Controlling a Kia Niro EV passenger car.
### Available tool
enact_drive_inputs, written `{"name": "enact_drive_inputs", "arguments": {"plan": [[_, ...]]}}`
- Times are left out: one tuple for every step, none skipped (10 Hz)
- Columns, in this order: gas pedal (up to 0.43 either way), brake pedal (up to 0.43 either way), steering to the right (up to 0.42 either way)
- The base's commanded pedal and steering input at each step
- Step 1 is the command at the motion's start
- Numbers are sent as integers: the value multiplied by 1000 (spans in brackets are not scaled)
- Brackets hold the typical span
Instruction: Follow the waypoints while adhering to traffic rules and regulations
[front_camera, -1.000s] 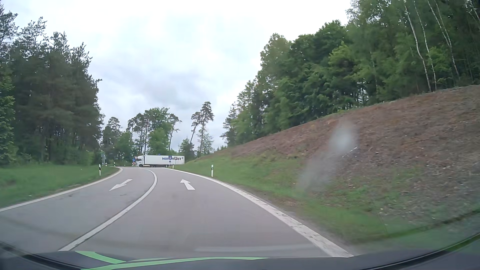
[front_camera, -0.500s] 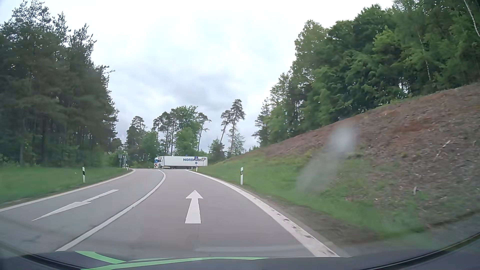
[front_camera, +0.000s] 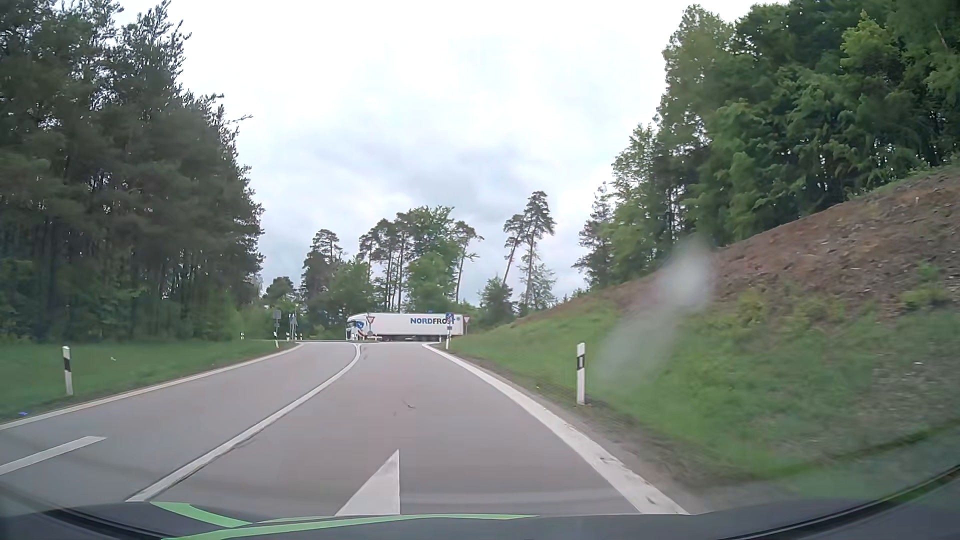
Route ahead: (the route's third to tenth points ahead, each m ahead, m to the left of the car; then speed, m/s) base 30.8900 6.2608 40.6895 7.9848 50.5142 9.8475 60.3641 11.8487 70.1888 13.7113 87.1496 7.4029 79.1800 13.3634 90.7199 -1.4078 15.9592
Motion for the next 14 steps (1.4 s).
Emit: {"name": "enact_drive_inputs", "arguments": {"plan": [[0,0,-59],[0,0,-53],[0,0,-44],[0,0,-34],[0,0,-30],[0,0,-30],[0,0,-27],[0,0,-24],[0,6,-18],[0,24,-13],[0,49,-12],[0,55,-10],[0,67,-10],[0,79,-10]]}}
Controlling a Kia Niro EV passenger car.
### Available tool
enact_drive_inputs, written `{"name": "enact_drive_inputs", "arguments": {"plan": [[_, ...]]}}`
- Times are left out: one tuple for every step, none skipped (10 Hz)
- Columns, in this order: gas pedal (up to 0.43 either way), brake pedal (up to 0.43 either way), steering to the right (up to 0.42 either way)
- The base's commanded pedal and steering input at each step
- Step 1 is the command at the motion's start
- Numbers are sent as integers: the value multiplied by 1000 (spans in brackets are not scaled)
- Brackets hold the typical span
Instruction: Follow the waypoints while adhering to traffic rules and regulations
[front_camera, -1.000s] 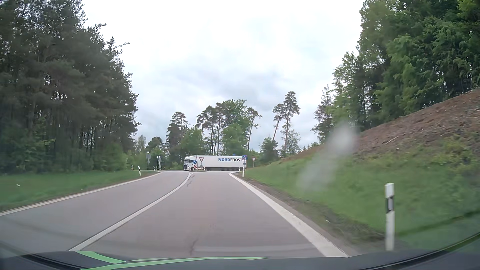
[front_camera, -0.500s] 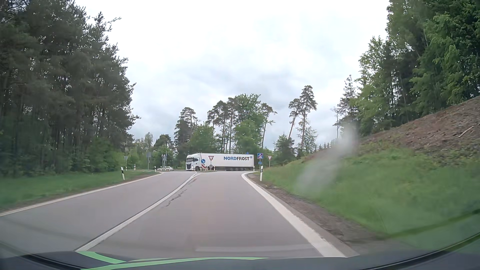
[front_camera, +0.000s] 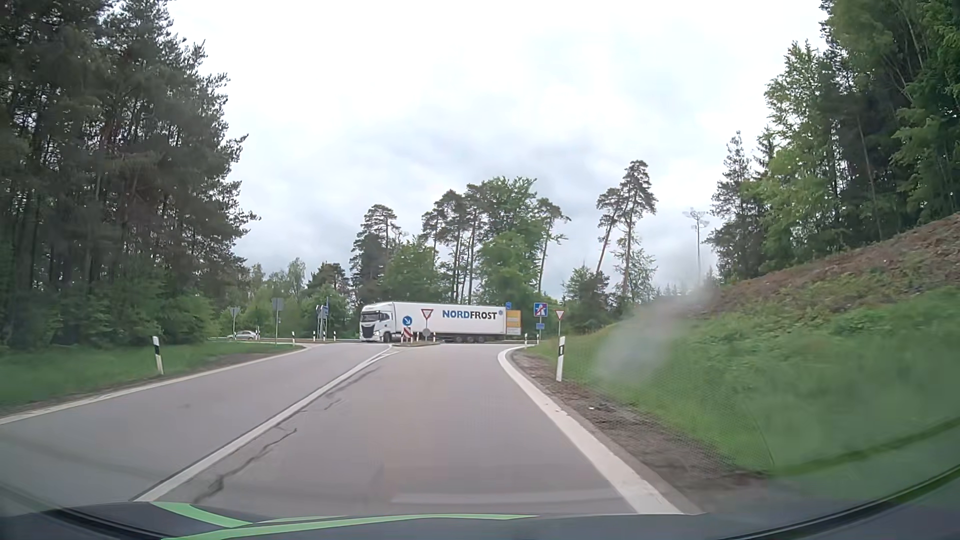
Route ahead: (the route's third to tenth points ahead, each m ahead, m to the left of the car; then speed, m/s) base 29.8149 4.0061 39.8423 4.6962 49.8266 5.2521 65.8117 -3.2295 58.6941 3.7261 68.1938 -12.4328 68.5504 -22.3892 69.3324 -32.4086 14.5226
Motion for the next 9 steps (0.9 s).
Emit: {"name": "enact_drive_inputs", "arguments": {"plan": [[0,79,-10],[0,91,-10],[0,98,-10],[0,104,-10],[0,104,-9],[0,110,-5],[0,116,-4],[0,122,-3],[0,122,-2]]}}
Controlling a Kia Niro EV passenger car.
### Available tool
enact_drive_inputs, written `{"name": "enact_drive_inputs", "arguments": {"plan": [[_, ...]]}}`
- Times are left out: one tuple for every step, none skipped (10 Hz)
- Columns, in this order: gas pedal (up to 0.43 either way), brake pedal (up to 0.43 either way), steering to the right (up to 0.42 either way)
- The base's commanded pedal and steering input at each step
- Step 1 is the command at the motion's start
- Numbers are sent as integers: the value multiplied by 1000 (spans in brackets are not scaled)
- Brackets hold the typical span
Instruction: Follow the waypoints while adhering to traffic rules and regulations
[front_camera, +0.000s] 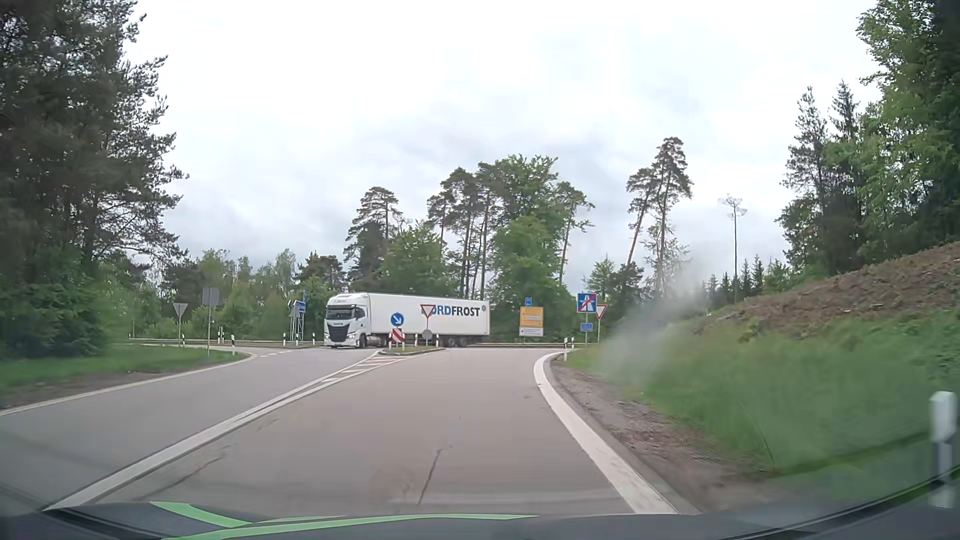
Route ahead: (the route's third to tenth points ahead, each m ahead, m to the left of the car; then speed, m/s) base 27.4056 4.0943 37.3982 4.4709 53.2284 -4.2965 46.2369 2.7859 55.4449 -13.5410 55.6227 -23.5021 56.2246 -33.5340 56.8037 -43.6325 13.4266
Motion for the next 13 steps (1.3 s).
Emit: {"name": "enact_drive_inputs", "arguments": {"plan": [[0,128,0],[0,134,2],[0,140,4],[0,152,4],[0,171,7],[0,171,12],[0,177,16],[0,177,19],[0,177,21],[0,189,22],[0,195,24],[0,201,27],[0,207,31]]}}
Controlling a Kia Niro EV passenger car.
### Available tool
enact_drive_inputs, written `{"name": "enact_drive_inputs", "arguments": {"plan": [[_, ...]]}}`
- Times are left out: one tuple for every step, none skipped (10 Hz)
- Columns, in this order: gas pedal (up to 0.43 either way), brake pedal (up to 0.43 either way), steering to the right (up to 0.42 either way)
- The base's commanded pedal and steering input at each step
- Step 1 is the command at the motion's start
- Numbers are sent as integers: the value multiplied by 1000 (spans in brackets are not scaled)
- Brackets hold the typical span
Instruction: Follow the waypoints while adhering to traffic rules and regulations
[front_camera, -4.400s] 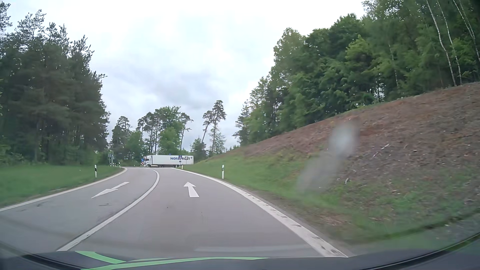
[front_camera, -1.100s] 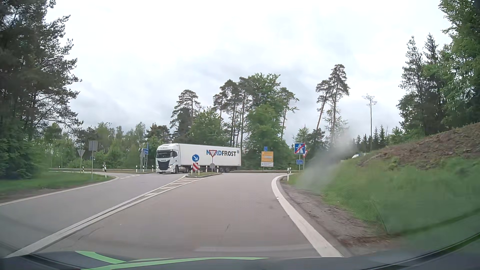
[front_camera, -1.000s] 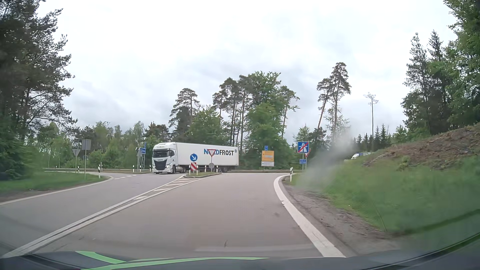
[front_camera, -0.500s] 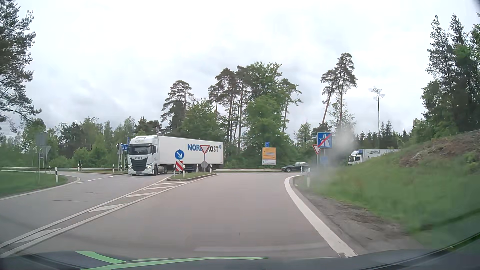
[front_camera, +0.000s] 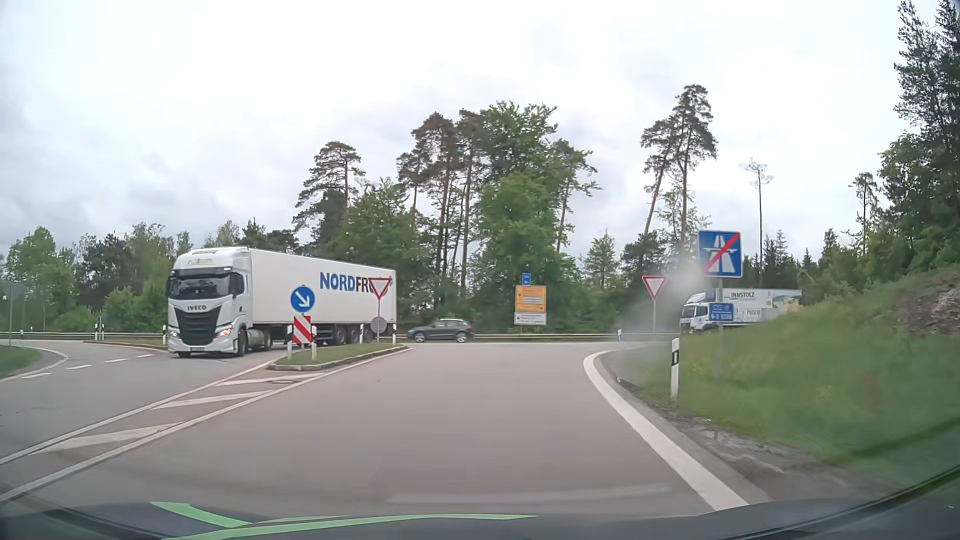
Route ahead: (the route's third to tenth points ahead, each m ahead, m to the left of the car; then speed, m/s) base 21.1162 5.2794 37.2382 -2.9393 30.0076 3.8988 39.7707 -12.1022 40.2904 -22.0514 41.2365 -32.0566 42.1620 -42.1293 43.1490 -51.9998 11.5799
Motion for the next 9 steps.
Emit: {"name": "enact_drive_inputs", "arguments": {"plan": [[0,207,34],[0,213,37],[0,213,38],[0,213,39],[0,220,40],[0,220,41],[0,226,43],[0,226,45],[0,232,49]]}}
